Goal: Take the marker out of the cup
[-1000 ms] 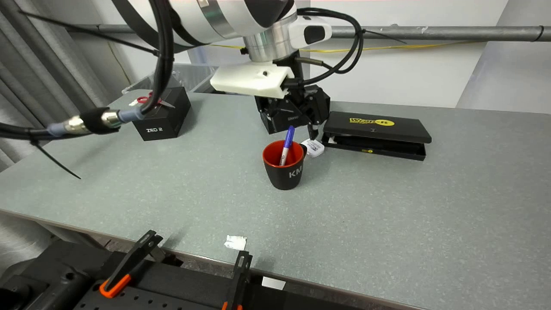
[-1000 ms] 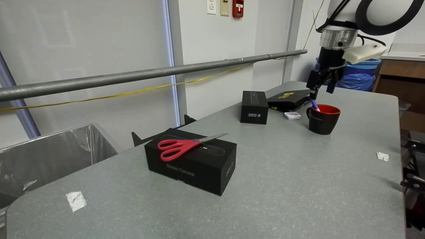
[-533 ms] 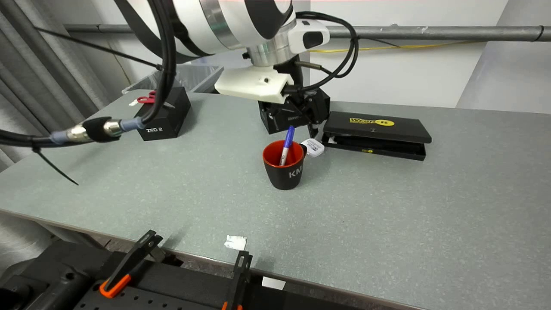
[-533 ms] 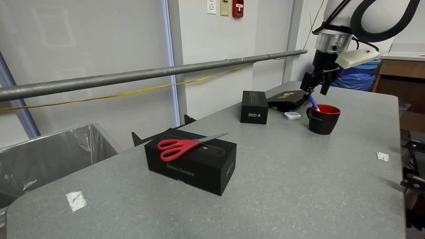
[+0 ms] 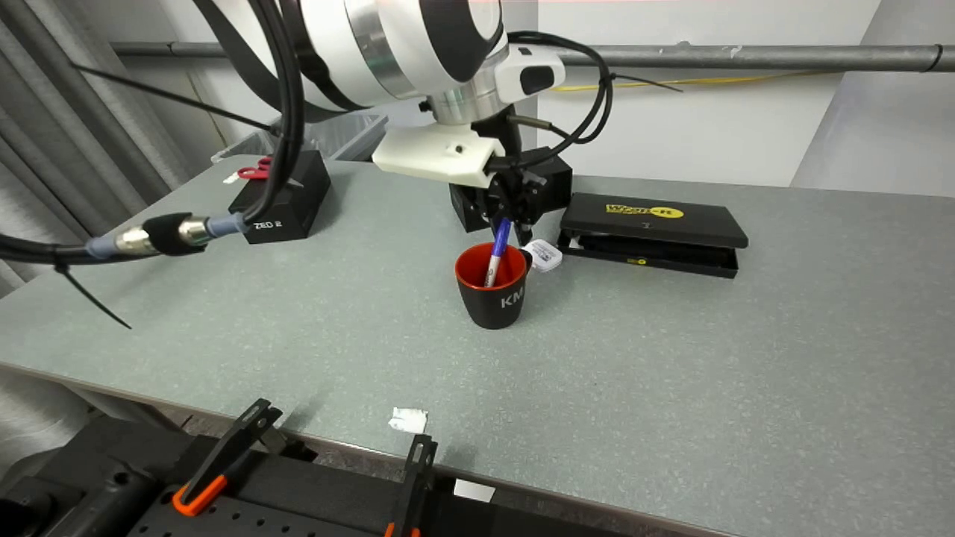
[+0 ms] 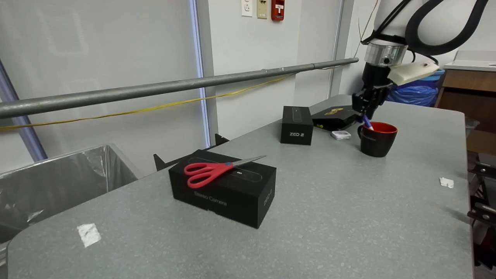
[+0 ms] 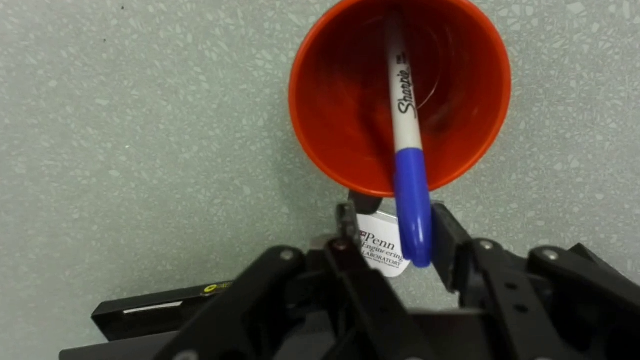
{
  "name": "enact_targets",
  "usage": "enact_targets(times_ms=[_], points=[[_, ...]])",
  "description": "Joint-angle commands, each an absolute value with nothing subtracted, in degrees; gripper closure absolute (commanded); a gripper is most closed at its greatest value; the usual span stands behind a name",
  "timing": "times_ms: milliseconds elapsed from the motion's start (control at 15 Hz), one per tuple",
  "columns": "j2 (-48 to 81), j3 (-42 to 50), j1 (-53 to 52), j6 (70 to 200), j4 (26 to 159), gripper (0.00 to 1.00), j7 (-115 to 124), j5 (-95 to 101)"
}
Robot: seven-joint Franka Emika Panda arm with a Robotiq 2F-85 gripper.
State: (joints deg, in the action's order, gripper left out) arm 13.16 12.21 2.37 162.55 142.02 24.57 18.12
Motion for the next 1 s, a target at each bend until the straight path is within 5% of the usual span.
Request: enact_targets(times_ms=[0, 133, 933], points=[[14.44, 13.69, 0.65, 164.61, 141.21, 0.9, 25.34, 16.95], [13.71, 13.37, 0.95, 164.49, 141.57, 1.0, 24.63, 15.94], [-16.33, 10.07, 4.0, 158.12, 155.46, 0.96, 7.92, 3.92]])
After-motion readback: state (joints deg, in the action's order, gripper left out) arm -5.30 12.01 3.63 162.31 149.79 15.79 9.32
